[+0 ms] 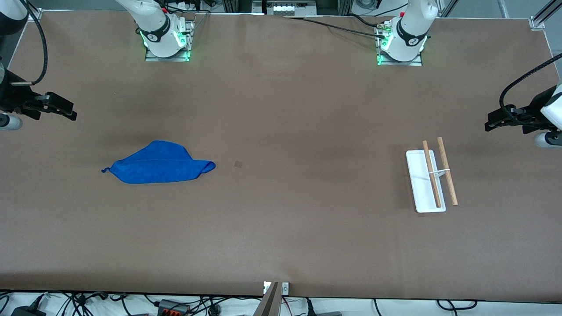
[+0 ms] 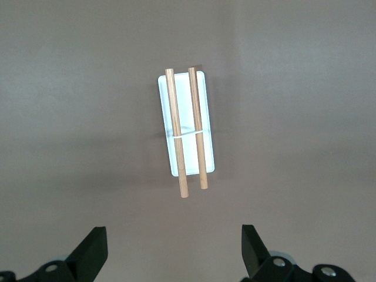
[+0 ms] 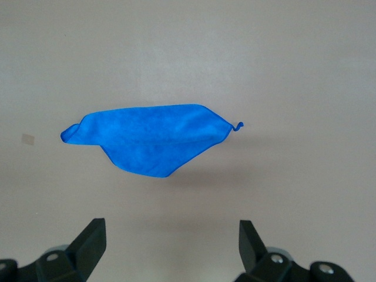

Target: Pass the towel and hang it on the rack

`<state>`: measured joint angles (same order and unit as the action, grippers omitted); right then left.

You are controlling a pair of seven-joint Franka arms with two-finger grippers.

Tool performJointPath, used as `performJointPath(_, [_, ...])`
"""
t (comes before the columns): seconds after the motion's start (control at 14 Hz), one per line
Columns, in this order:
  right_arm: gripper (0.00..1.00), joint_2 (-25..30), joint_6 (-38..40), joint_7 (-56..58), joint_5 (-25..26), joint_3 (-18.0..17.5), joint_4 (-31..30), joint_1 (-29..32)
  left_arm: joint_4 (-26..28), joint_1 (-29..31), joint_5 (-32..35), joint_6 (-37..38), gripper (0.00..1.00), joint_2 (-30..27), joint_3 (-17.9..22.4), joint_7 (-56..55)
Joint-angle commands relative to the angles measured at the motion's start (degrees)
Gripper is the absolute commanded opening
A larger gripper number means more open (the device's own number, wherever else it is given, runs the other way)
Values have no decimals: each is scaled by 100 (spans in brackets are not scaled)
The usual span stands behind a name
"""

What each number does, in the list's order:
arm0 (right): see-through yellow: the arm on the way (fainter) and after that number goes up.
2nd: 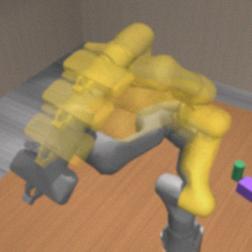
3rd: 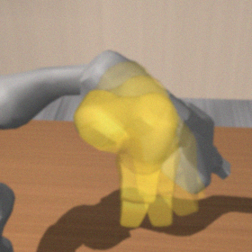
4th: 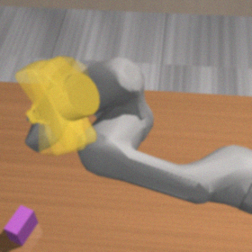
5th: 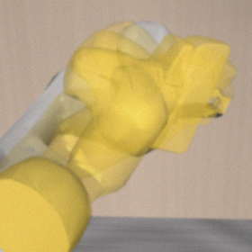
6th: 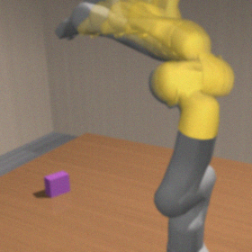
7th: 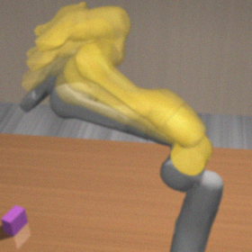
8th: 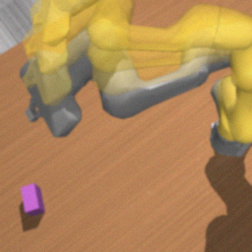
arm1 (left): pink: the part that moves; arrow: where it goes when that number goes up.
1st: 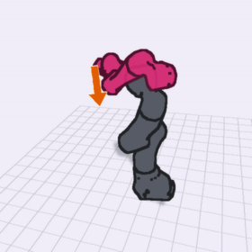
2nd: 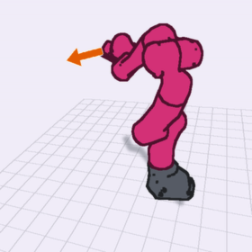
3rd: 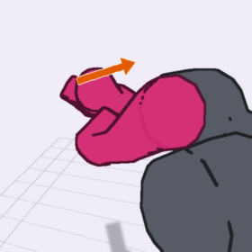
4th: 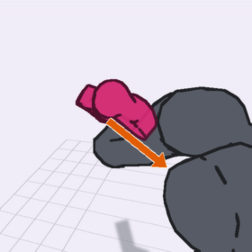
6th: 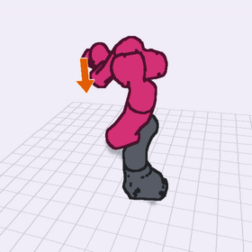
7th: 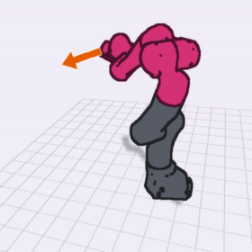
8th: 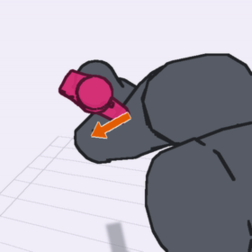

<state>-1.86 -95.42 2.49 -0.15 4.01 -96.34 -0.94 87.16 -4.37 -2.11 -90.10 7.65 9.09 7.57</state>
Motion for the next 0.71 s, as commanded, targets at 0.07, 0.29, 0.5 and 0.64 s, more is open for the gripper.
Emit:
performJointPath(0.07, [100,-559,-20,93,59,-6,27,6,-112,86,44,80,100,87,-4,122])
performJointPath(0.29, [100,-1183,-283,93,155,3,36,41,-112,94,44,80,100,87,-4,122])
performJointPath(0.5, [100,-1772,-565,538,463,38,36,138,-112,94,44,80,100,87,-4,131])
performJointPath(0.64, [100,-2168,-907,1101,455,47,45,260,-112,103,44,80,100,87,-12,131])
